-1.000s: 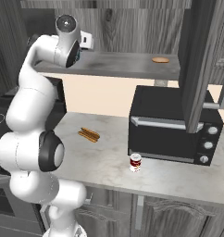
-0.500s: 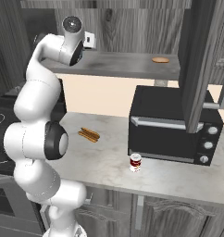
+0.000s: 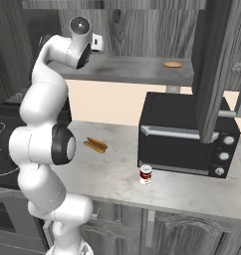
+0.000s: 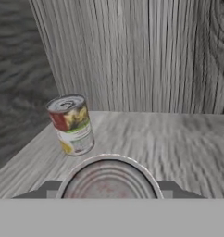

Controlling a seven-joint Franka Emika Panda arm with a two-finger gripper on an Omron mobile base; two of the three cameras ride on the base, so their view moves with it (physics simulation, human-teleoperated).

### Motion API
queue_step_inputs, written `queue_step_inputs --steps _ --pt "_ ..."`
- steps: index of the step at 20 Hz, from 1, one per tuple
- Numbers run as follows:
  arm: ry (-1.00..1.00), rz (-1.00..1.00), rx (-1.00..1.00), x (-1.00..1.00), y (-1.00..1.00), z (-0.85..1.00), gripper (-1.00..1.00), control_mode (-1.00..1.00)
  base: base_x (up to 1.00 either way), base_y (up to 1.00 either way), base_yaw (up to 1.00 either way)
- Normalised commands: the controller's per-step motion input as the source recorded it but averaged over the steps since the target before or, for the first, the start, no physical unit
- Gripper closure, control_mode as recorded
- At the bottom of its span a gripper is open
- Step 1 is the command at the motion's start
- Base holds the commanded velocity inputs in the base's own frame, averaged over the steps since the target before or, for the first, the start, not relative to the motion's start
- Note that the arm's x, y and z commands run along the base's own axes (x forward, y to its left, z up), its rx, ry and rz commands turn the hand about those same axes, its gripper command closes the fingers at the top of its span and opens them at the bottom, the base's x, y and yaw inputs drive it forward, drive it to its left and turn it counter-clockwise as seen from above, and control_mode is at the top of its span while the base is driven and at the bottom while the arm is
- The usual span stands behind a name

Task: Pick the cans from the counter and place them in their designated side in the cabinet.

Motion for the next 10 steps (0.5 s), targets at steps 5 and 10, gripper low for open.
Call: queue_step_inputs --steps 5,10 --pt "0.01 0.0 -0.01 0.15 0.06 -0.15 1.0 -1.0 0.0 0.0 0.0" --pt "0.02 0.0 -0.01 0.15 0.09 -0.19 1.0 -1.0 0.0 0.0 0.0"
